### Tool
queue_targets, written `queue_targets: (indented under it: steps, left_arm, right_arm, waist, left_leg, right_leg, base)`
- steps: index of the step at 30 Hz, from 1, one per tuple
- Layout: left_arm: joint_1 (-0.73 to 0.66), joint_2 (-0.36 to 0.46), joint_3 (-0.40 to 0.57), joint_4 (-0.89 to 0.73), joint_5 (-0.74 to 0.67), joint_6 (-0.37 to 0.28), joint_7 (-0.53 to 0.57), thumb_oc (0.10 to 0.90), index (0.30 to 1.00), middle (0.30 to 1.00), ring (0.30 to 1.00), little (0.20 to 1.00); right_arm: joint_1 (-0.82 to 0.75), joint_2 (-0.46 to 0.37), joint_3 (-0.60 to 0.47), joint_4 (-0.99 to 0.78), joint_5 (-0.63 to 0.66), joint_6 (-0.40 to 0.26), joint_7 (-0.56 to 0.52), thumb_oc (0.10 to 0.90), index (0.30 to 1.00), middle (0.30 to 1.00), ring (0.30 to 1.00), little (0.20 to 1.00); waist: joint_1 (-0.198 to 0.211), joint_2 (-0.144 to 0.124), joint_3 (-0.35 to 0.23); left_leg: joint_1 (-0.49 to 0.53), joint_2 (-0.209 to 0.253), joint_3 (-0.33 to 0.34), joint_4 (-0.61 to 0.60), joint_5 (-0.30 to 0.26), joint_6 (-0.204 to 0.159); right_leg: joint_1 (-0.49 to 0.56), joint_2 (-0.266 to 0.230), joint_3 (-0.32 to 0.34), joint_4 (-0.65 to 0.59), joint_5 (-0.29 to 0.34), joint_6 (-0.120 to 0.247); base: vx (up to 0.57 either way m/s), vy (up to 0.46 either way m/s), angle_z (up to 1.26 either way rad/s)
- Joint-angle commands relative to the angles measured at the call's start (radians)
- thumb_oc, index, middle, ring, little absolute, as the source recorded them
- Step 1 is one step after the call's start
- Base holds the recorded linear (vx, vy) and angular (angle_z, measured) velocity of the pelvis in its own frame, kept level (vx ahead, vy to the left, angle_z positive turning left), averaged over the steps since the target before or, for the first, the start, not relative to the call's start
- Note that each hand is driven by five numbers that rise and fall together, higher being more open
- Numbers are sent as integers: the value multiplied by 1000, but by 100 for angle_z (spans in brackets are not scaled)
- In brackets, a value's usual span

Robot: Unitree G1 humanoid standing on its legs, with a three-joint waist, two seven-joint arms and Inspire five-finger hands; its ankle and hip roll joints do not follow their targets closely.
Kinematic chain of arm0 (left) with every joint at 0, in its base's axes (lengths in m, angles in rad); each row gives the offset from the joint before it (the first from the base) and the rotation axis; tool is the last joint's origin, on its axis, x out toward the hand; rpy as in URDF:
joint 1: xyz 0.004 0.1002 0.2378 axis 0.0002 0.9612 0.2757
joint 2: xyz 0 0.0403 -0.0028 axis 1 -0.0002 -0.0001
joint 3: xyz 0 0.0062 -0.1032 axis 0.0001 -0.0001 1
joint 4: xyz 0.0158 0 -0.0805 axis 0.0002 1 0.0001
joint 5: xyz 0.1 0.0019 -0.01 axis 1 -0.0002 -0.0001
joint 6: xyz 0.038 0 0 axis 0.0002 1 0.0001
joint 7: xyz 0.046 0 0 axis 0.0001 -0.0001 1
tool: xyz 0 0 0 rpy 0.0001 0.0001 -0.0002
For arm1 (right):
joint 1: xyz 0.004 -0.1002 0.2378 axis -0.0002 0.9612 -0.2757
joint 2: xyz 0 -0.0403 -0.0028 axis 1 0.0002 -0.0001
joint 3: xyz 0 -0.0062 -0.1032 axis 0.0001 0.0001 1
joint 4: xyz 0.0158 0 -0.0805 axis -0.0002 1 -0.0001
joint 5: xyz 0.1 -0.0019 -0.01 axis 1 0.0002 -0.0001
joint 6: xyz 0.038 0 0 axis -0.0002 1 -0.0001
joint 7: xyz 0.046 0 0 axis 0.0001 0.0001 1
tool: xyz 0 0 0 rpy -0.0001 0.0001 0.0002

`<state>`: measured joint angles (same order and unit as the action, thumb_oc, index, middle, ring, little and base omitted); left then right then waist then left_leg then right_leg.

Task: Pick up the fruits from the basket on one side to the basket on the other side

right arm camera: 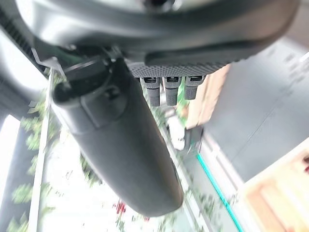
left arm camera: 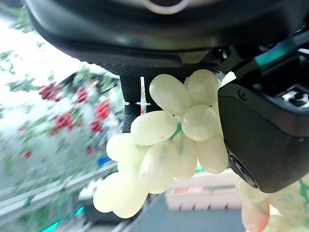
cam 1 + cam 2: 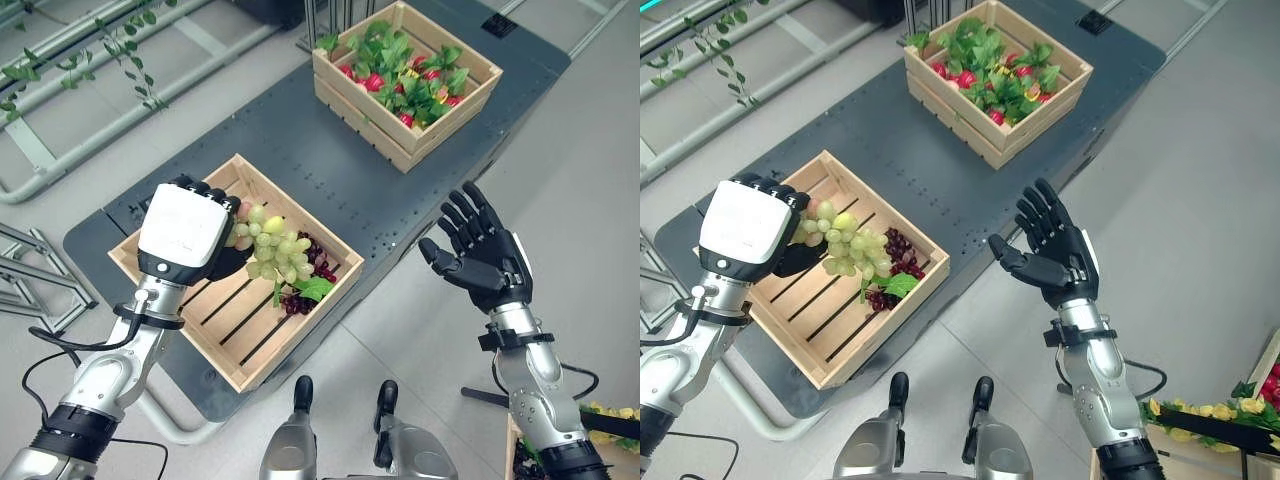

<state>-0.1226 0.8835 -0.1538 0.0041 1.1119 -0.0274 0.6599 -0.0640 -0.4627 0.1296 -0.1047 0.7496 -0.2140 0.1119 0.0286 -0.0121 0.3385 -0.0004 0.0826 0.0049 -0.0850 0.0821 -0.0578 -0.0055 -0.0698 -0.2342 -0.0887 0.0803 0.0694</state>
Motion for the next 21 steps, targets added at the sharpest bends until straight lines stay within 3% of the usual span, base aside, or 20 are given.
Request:
queue_targets:
  steps: [1, 3, 9, 21]
  left_arm:
    - [-126, 21, -22, -25, 14, 9, 27, 400, 300, 300, 300, 300]
    - [-162, 22, -40, -52, 16, 6, -6, 400, 300, 300, 300, 300]
    - [-262, 15, -108, -91, -30, 18, -62, 400, 300, 300, 300, 300]
    - [-282, -17, -126, -187, -87, -12, -110, 400, 300, 300, 300, 300]
  right_arm:
    - [-19, -67, 65, -88, -13, 15, 95, 800, 900, 900, 900, 900]
    - [-51, -77, 106, -106, -5, 71, 97, 800, 900, 900, 900, 900]
    - [-137, -50, 226, -85, 80, 125, 140, 800, 900, 900, 900, 900]
    - [-167, -6, 322, -65, 111, 137, 124, 800, 900, 900, 900, 900]
  waist:
    - [-5, 5, -206]
    - [-2, 4, -221]
    - [5, 2, -257]
    - [12, -1, -289]
  left_leg:
    - [-9, -42, -21, -2, -44, 15]
    - [-3, -41, -20, -2, -50, 14]
    - [11, -35, -17, -2, -55, 10]
    - [25, -24, 4, -2, -65, 10]
  right_leg:
    - [65, -53, -20, 2, -49, 30]
    - [72, -57, -19, 1, -53, 31]
    - [81, -65, -19, 1, -55, 37]
    - [79, -72, -3, 1, -53, 47]
  base:
    - [84, -10, -1]
    - [71, -7, 0]
    - [64, -14, 0]
    - [42, -6, 0]
